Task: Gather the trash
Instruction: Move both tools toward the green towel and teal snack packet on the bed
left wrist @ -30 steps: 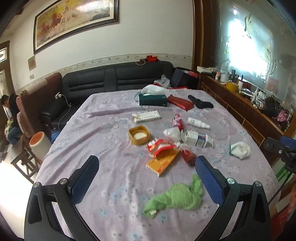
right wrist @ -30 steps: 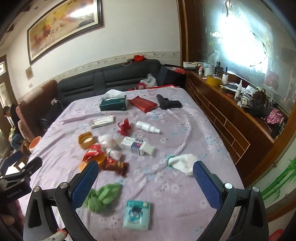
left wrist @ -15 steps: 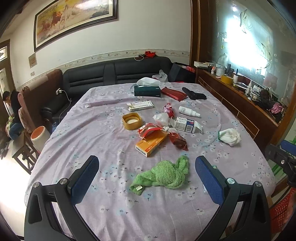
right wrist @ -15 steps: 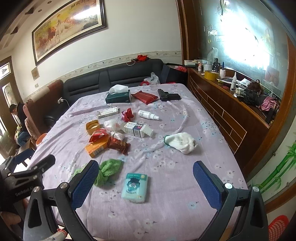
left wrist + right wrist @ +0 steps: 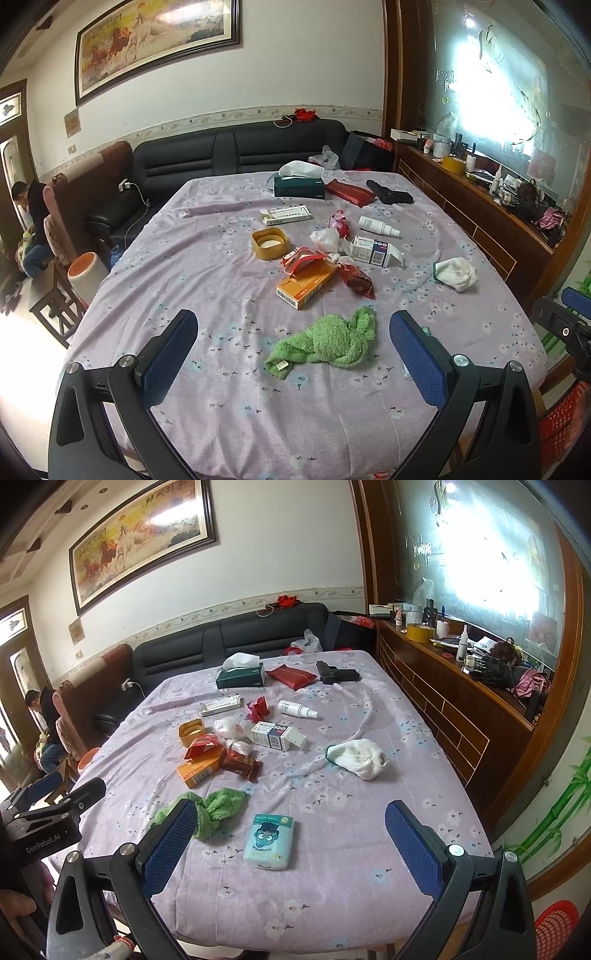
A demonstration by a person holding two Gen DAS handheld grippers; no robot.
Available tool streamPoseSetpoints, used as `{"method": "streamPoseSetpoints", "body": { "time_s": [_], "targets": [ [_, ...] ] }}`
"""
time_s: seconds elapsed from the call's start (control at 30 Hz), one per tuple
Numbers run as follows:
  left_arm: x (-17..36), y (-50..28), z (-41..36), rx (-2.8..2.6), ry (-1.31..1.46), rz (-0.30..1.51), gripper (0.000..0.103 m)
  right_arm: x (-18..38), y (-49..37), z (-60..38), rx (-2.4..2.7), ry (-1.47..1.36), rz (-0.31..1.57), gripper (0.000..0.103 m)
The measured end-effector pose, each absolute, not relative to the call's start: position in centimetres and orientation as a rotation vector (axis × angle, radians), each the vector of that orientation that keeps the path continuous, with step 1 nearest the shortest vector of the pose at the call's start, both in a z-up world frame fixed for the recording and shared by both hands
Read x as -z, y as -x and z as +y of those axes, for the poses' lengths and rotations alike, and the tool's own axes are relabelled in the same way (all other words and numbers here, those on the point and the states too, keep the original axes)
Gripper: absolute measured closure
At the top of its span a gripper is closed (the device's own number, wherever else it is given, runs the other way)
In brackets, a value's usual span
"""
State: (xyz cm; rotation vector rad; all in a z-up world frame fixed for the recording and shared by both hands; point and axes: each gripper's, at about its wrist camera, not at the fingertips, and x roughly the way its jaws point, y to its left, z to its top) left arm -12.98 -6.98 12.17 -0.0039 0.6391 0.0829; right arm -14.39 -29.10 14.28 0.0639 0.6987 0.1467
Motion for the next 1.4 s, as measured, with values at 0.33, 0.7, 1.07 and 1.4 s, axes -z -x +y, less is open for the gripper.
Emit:
{"method": "streamPoseSetpoints", "body": {
  "time_s": [0.33, 0.7, 1.07, 1.4],
  "targets": [
    [-12.4, 13.9, -6.4, -0.088, -0.003, 0.634, 0.000, -14.5, 15.2, -28.9, -0.154, -0.078, 0.677, 0.000],
    [-12.1, 14.4, -3.9, -0.114, 0.040, 0.643, 0.000, -14.3, 15.2, -27.5, -0.166, -0.057, 0.680, 0.000],
    [-12.0, 14.1, -3.3, -0.089, 0.044, 0.650, 0.000, -14.4, 15.6, -26.1, -0.159, -0.040, 0.672, 0.000],
    [-11.9, 13.7, -3.0, -0.068, 0.043, 0.655, 0.000, -14.0, 15.7, -25.6, -0.144, -0.048, 0.678, 0.000]
  ]
}}
